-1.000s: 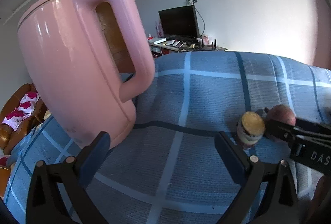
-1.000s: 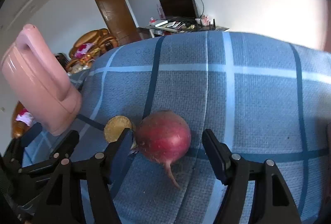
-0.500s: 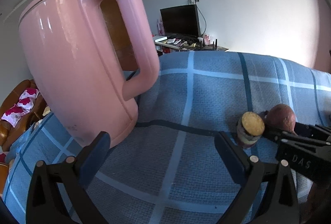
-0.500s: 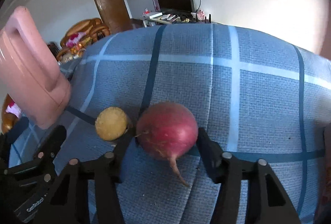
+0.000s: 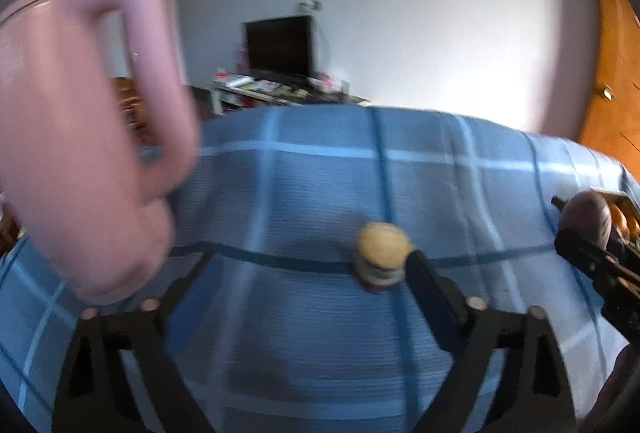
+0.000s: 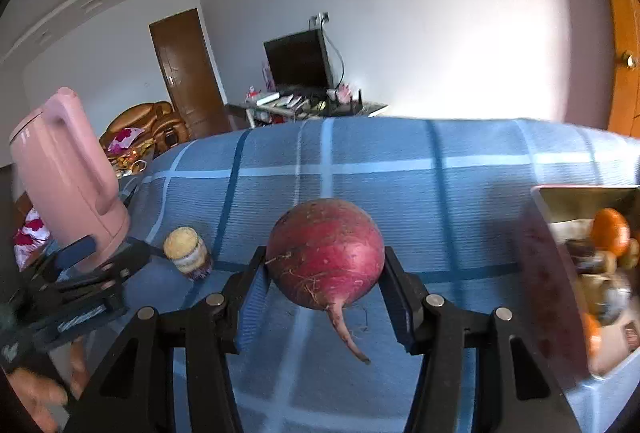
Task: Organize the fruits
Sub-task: 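Grasp the red radish with the right tool while the left tool grasps the cut tuber half, then carry the radish in the right tool while the left tool carries the tuber half to the tin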
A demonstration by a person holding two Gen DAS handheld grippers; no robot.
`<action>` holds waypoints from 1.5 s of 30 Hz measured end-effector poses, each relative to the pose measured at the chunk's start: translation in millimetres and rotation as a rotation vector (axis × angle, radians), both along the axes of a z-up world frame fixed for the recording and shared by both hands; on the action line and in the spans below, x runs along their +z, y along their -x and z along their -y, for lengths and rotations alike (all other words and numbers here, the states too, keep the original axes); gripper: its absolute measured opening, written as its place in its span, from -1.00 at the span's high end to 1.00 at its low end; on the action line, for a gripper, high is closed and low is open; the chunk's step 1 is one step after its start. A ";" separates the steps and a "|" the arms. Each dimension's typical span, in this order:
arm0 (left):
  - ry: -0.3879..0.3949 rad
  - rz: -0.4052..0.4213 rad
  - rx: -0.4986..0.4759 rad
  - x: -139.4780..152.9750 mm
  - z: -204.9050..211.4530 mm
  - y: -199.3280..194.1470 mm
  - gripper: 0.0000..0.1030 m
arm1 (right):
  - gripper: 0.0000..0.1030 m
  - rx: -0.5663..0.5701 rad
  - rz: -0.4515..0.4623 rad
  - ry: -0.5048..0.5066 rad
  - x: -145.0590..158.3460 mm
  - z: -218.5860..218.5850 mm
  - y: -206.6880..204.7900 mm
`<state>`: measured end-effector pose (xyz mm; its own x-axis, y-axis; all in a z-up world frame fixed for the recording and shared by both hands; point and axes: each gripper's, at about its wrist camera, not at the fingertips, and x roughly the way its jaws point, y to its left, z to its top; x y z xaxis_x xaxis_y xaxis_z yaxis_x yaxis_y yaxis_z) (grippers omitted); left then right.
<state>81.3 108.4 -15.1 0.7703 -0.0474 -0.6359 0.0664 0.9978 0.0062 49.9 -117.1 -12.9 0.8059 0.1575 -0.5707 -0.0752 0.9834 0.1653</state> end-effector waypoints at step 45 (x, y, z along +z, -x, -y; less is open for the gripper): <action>-0.017 0.173 0.166 17.7 58.6 71.1 0.25 | -0.08 -0.043 0.251 0.194 20.6 -1.8 52.4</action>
<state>10.2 49.7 2.6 0.8641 0.0989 -0.4935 -0.1021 0.9946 0.0206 -2.5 -115.3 7.7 0.9287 0.0285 -0.3697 -0.0480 0.9979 -0.0438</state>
